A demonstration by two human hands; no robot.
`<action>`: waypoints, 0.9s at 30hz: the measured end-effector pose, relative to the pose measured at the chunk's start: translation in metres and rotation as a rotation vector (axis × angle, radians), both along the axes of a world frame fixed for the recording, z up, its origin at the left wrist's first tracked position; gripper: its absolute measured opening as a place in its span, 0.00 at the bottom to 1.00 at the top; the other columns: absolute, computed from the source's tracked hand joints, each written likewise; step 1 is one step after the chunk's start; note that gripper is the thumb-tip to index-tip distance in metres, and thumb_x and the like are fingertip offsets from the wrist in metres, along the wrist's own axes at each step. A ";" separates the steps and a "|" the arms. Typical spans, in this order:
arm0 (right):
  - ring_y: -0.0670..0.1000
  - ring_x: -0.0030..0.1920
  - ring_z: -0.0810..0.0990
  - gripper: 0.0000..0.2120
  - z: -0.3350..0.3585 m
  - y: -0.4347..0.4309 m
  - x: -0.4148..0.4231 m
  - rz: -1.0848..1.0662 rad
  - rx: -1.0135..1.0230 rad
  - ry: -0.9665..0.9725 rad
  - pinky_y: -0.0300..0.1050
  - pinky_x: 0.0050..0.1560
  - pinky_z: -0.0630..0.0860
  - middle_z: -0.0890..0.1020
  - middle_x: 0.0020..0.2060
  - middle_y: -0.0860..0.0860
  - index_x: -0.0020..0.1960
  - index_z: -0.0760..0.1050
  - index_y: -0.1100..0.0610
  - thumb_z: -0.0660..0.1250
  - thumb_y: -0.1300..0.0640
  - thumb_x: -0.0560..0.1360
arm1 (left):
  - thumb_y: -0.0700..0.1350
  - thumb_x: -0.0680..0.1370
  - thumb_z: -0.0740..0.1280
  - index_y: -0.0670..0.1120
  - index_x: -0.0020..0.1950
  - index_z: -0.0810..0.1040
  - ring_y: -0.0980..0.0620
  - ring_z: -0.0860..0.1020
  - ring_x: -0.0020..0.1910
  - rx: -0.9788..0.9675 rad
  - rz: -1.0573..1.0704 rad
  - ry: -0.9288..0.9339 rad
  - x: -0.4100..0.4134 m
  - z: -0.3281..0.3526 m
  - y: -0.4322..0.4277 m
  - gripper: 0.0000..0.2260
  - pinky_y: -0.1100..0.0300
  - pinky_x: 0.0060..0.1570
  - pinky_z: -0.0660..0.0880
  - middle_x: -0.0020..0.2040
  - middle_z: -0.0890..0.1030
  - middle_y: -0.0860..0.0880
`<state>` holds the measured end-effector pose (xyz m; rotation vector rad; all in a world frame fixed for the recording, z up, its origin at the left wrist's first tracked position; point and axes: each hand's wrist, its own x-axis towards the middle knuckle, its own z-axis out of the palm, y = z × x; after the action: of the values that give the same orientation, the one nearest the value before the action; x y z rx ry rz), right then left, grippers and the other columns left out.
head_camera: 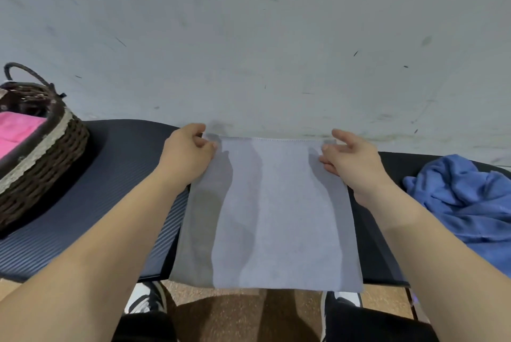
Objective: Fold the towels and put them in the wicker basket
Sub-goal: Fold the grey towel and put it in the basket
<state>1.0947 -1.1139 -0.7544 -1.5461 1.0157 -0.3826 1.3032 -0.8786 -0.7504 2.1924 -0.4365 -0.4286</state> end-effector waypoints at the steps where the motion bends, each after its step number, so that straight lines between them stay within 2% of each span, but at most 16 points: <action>1: 0.52 0.54 0.85 0.26 0.003 0.001 -0.003 0.044 -0.044 0.024 0.49 0.61 0.81 0.84 0.54 0.51 0.77 0.70 0.52 0.70 0.55 0.81 | 0.46 0.80 0.71 0.46 0.73 0.75 0.52 0.80 0.58 0.049 -0.045 -0.026 -0.002 0.004 0.005 0.22 0.55 0.64 0.76 0.54 0.84 0.50; 4: 0.51 0.50 0.84 0.18 0.018 0.013 -0.011 0.170 -0.225 0.135 0.46 0.54 0.80 0.85 0.50 0.51 0.70 0.77 0.52 0.69 0.52 0.80 | 0.49 0.80 0.71 0.47 0.69 0.79 0.55 0.78 0.55 0.194 -0.171 -0.143 -0.016 0.017 0.027 0.18 0.62 0.56 0.71 0.56 0.82 0.53; 7: 0.46 0.39 0.83 0.06 0.035 0.045 -0.022 0.414 -0.371 0.235 0.45 0.47 0.81 0.85 0.38 0.48 0.50 0.84 0.50 0.71 0.49 0.78 | 0.51 0.78 0.72 0.51 0.60 0.82 0.61 0.79 0.47 0.298 -0.290 -0.146 -0.038 0.025 0.055 0.12 0.63 0.49 0.76 0.50 0.82 0.57; 9: 0.40 0.31 0.77 0.09 0.039 0.071 -0.031 0.597 -0.398 0.299 0.34 0.36 0.76 0.82 0.33 0.46 0.43 0.83 0.51 0.73 0.47 0.77 | 0.54 0.77 0.73 0.53 0.56 0.81 0.61 0.79 0.45 0.390 -0.374 -0.135 -0.055 0.027 0.068 0.10 0.62 0.45 0.77 0.47 0.81 0.57; 11: 0.40 0.29 0.74 0.12 0.033 0.093 -0.039 0.713 -0.407 0.347 0.32 0.32 0.69 0.78 0.31 0.44 0.42 0.80 0.52 0.73 0.44 0.77 | 0.56 0.77 0.72 0.54 0.55 0.78 0.59 0.78 0.45 0.484 -0.427 -0.146 -0.071 0.025 0.079 0.11 0.61 0.42 0.76 0.47 0.80 0.57; 14: 0.44 0.31 0.72 0.18 0.015 0.114 -0.047 0.802 -0.459 0.353 0.39 0.35 0.68 0.75 0.30 0.45 0.41 0.77 0.53 0.69 0.39 0.78 | 0.59 0.76 0.73 0.54 0.51 0.77 0.56 0.78 0.44 0.510 -0.446 -0.137 -0.086 0.013 0.104 0.12 0.58 0.42 0.77 0.45 0.80 0.55; 18: 0.44 0.33 0.72 0.18 -0.003 0.119 -0.055 0.865 -0.531 0.285 0.48 0.40 0.75 0.78 0.34 0.48 0.40 0.75 0.52 0.69 0.38 0.78 | 0.63 0.68 0.79 0.59 0.50 0.75 0.59 0.75 0.44 0.390 -0.620 -0.201 -0.090 0.000 0.141 0.19 0.64 0.41 0.71 0.49 0.74 0.59; 20: 0.44 0.34 0.73 0.18 -0.003 0.118 -0.059 0.864 -0.549 0.227 0.48 0.41 0.75 0.79 0.35 0.48 0.40 0.75 0.52 0.70 0.39 0.78 | 0.64 0.64 0.80 0.58 0.51 0.73 0.59 0.73 0.46 0.419 -0.722 -0.276 -0.090 -0.005 0.150 0.24 0.62 0.42 0.73 0.53 0.70 0.60; 22: 0.44 0.36 0.74 0.17 -0.001 0.117 -0.064 0.903 -0.593 0.216 0.43 0.39 0.73 0.77 0.35 0.45 0.39 0.74 0.50 0.72 0.40 0.76 | 0.60 0.65 0.80 0.57 0.51 0.73 0.58 0.72 0.46 0.451 -0.779 -0.398 -0.093 -0.011 0.153 0.23 0.59 0.41 0.74 0.55 0.67 0.60; 24: 0.44 0.38 0.74 0.18 -0.002 0.119 -0.070 0.962 -0.667 0.234 0.39 0.38 0.71 0.76 0.37 0.44 0.39 0.73 0.49 0.75 0.37 0.73 | 0.51 0.69 0.78 0.55 0.50 0.74 0.56 0.71 0.45 0.374 -0.780 -0.488 -0.096 -0.018 0.155 0.16 0.57 0.39 0.75 0.55 0.67 0.59; 27: 0.43 0.41 0.72 0.25 -0.013 0.125 -0.077 1.028 -0.820 0.293 0.42 0.39 0.71 0.74 0.39 0.43 0.40 0.69 0.48 0.75 0.29 0.65 | 0.44 0.73 0.76 0.54 0.47 0.79 0.57 0.75 0.43 0.223 -0.716 -0.399 -0.091 -0.021 0.157 0.08 0.61 0.41 0.74 0.52 0.71 0.59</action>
<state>1.0180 -0.9889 -0.7673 -2.6762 0.1162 0.2074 1.2125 -0.7221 -0.7716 2.2839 -1.4717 -0.4232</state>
